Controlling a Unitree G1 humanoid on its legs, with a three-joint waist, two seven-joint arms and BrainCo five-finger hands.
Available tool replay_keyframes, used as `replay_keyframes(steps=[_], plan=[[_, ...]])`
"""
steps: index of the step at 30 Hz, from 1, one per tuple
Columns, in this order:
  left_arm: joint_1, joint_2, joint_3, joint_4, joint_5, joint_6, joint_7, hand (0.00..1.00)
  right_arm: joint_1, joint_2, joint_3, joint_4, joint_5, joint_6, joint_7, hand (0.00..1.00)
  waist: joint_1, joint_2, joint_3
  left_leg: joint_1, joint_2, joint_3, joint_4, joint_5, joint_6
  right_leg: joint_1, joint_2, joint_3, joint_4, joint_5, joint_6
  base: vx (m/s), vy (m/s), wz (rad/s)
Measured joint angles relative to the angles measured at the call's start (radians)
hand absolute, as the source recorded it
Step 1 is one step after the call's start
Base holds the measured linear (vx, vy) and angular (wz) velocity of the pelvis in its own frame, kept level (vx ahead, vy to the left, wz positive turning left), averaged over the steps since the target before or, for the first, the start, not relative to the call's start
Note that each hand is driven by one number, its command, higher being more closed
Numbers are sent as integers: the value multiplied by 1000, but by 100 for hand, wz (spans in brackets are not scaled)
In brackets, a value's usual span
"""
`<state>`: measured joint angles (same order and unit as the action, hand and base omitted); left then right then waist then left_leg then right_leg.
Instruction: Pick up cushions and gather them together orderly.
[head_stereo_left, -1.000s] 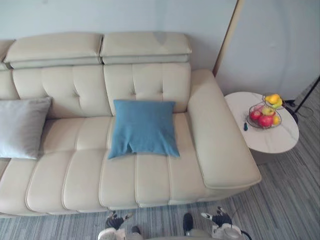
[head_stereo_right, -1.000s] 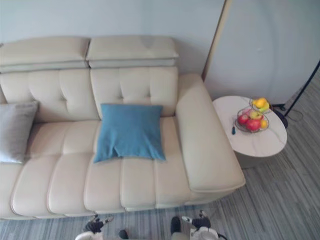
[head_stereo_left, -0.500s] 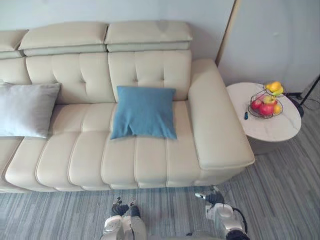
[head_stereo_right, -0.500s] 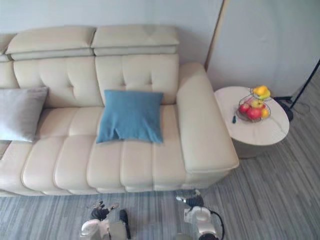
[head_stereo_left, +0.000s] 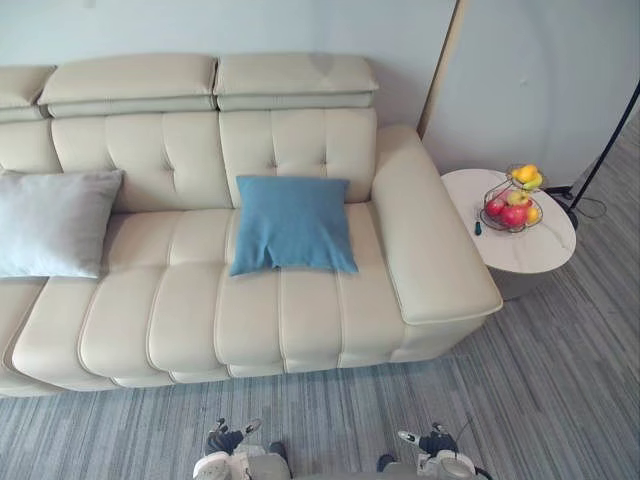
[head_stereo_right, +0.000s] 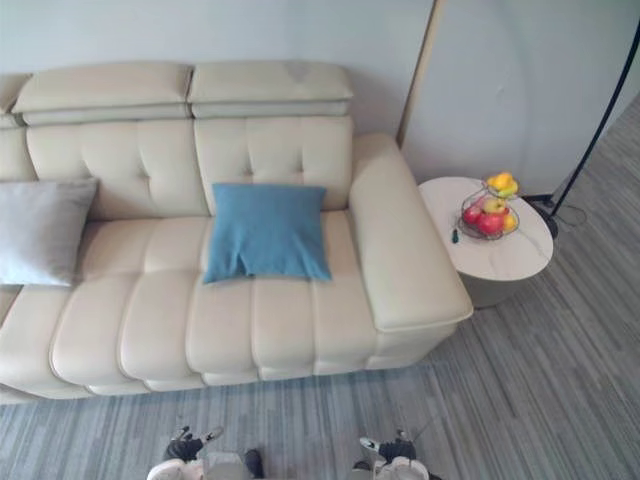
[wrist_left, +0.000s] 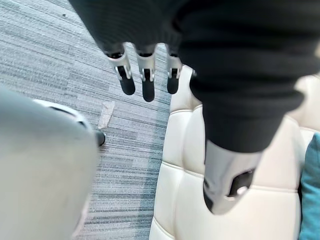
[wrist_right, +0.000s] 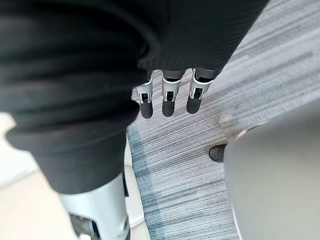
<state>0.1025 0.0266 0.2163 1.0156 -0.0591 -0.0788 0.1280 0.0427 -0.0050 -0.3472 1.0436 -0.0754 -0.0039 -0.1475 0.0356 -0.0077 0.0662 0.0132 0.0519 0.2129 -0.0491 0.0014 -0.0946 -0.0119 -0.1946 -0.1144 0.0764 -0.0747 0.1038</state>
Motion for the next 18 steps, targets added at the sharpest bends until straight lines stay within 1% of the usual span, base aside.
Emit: replay_keyframes(steps=[2,3,4,7,8,18], plan=[[-3,-2,0,18,0,1,0,0,6,-5,-14,4,1,1,0,0,-6,12,-8,8,0,-27,-38,30,2,5,8,-17,-15,5,8,62,-16,17],[-3,-3,0,18,0,2,0,0,6,-6,-20,4,1,2,0,0,-7,13,-8,11,1,-32,-42,38,1,10,11,-18,-15,6,9,86,-46,12],[-3,-4,1,18,0,1,0,0,7,-6,-34,4,1,2,-1,0,-8,13,-8,26,5,-32,-51,46,8,22,17,-18,-19,10,14,103,-45,1],[-2,-2,3,20,7,3,-1,0,5,-7,-40,4,1,2,-1,0,-7,7,-9,58,8,-32,-53,44,7,58,23,-16,-36,10,14,83,-30,-7],[-15,20,5,57,20,5,-4,0,-23,-16,-40,47,8,4,-1,0,-27,-14,-4,94,4,-32,-54,21,0,106,24,-4,-83,13,11,32,-11,-5],[-16,20,2,57,30,5,-5,0,-18,-16,-40,47,8,5,-1,0,-28,-12,-3,93,4,-32,-54,21,0,110,23,-11,-83,13,11,0,0,1]])
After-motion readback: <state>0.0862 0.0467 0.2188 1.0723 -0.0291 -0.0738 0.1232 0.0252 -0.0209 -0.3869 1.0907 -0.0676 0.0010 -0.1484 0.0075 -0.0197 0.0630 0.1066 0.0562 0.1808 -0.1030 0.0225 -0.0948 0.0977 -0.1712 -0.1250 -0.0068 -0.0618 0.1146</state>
